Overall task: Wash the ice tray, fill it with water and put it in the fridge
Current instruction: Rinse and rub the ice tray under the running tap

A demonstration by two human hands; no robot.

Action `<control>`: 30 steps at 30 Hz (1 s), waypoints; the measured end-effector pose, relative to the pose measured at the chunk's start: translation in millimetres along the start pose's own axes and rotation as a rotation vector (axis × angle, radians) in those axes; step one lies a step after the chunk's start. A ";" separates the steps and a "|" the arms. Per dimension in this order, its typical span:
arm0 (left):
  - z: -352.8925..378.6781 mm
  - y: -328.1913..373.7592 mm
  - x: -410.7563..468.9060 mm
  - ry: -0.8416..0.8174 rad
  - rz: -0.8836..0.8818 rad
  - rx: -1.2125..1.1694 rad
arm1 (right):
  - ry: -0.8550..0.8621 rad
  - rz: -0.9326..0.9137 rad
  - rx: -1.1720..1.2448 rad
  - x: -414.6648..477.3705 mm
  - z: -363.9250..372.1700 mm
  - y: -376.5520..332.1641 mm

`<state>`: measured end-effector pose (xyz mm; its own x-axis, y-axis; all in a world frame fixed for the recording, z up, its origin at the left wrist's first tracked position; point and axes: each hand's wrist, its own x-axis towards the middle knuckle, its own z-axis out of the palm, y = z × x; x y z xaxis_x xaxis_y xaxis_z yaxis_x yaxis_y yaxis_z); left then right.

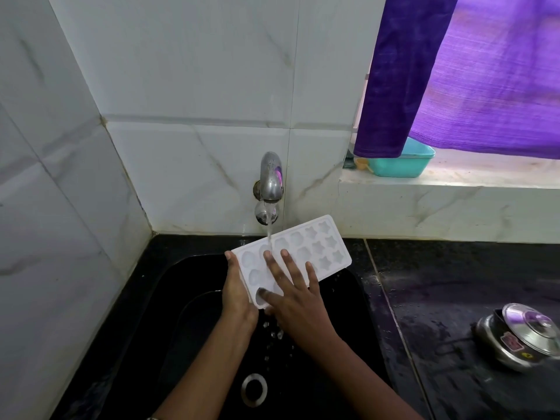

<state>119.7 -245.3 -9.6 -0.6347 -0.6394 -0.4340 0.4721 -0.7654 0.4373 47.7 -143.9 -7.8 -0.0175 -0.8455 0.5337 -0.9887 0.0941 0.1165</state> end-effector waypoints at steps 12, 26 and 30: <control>-17.7 4.5 -5.5 0.093 0.114 -0.006 | -0.002 0.227 0.081 -14.2 -6.8 -9.4; -11.4 8.0 -6.2 0.146 0.143 -0.013 | -0.053 0.217 -0.006 -1.8 -10.8 -13.6; -13.4 8.5 -6.6 0.153 0.130 0.005 | -0.070 0.155 -0.043 -5.5 -9.2 -16.6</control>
<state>136.1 -248.6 -13.6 -0.4684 -0.7365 -0.4881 0.5404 -0.6758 0.5013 65.5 -136.0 -4.9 -0.1808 -0.8535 0.4888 -0.9662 0.2469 0.0737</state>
